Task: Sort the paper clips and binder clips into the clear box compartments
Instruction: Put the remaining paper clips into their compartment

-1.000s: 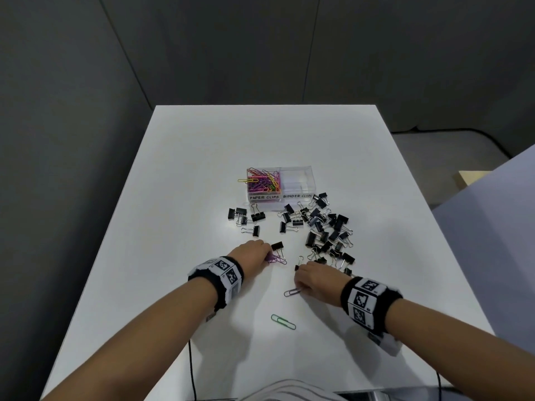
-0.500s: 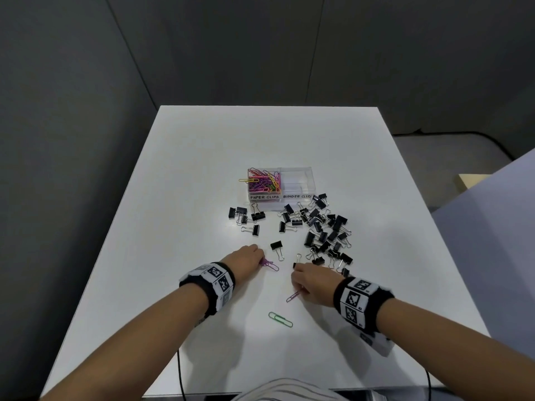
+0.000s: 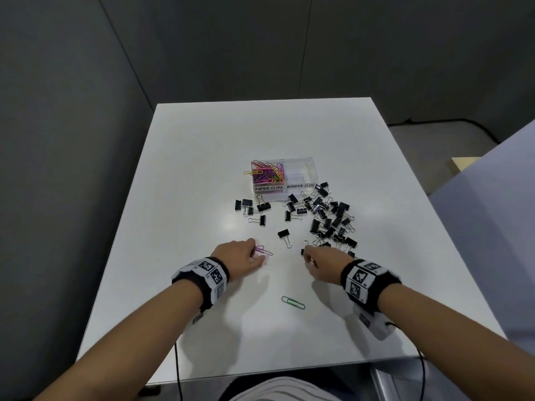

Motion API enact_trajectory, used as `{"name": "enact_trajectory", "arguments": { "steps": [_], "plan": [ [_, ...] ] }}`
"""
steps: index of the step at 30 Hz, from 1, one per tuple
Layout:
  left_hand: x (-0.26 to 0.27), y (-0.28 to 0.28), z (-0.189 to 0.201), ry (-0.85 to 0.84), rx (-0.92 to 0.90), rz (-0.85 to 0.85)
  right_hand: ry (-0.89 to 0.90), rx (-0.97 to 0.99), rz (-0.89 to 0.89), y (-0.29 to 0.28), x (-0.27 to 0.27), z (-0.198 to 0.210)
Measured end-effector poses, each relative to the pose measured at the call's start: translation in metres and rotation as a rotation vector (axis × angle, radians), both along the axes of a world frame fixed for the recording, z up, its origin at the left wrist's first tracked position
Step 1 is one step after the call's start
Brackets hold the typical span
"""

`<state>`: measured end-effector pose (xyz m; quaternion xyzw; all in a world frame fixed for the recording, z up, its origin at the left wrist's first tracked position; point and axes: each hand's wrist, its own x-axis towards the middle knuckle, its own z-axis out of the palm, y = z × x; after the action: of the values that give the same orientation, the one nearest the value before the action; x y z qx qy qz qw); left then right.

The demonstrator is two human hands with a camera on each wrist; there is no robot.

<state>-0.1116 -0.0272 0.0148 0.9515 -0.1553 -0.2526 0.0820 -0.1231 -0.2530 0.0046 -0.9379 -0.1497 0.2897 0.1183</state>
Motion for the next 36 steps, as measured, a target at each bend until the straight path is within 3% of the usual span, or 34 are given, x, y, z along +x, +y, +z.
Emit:
{"name": "enact_trajectory", "arguments": {
  "steps": [6,12,17,23,27,32,36],
  "plan": [
    [-0.008,0.005,-0.003,-0.058,0.129,0.008,0.001,0.033,0.13,0.017,-0.035,0.004],
    [-0.012,0.003,-0.011,-0.042,0.131,-0.012,-0.052,0.041,0.21,0.026,-0.062,-0.005],
    [-0.012,-0.001,-0.01,-0.062,0.077,-0.054,-0.097,-0.024,0.176,0.032,-0.056,-0.01],
    [0.005,-0.005,-0.002,0.041,0.081,-0.073,-0.122,-0.148,0.246,0.028,-0.023,-0.006],
    [0.023,-0.002,0.002,0.089,0.033,-0.045,-0.141,-0.131,0.221,0.015,0.013,0.009],
    [0.062,0.003,0.013,0.051,-0.105,0.019,-0.291,-0.059,0.134,0.01,0.084,0.045],
    [0.093,0.009,0.018,-0.051,-0.111,0.028,-0.35,0.018,0.047,0.023,0.144,0.062]
  ]
}}
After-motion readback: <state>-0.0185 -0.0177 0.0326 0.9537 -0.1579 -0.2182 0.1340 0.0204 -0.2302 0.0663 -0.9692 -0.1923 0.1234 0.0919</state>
